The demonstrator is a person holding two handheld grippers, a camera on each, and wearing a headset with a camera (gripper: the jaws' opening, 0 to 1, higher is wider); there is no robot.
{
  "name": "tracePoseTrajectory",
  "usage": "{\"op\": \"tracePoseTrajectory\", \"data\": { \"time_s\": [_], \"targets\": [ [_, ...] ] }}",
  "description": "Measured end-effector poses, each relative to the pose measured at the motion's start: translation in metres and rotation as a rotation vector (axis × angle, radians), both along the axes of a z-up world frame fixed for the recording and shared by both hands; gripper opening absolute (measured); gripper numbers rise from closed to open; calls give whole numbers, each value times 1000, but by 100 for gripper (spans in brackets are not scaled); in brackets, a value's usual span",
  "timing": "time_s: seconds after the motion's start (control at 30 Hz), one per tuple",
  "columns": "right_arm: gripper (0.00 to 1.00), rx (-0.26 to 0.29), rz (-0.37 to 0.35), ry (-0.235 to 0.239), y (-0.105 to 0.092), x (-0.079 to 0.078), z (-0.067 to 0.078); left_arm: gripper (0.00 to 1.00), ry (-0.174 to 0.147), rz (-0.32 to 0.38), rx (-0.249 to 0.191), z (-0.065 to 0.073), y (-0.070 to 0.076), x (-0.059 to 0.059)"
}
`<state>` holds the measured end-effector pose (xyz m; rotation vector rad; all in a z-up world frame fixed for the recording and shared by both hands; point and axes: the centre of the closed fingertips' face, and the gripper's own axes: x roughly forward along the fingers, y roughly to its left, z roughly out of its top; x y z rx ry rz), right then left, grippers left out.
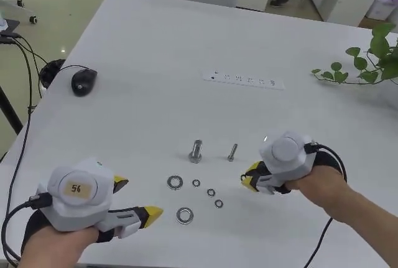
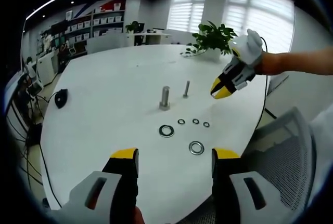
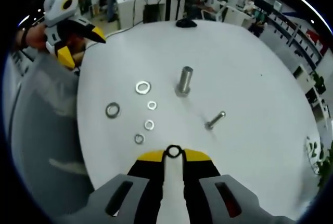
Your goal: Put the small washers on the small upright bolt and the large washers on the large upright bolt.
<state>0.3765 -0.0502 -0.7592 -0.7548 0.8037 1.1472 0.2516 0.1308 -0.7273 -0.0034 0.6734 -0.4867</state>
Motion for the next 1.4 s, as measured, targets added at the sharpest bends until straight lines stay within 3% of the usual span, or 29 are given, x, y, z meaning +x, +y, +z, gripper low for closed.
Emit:
{"op": "tracePoseTrajectory", "data": {
  "time_s": [0.47,0.93,1.4],
  "targets": [
    [13,-4,11,-64,6,48,27,56,0,19,-4,-1,6,2],
    [13,-54,53,-50,28,72,10,56,10,34,-4,-2,9,0],
    [13,-85,63,-31,29,75,2,56,16,48,-7,-4,13,0]
  ]
}}
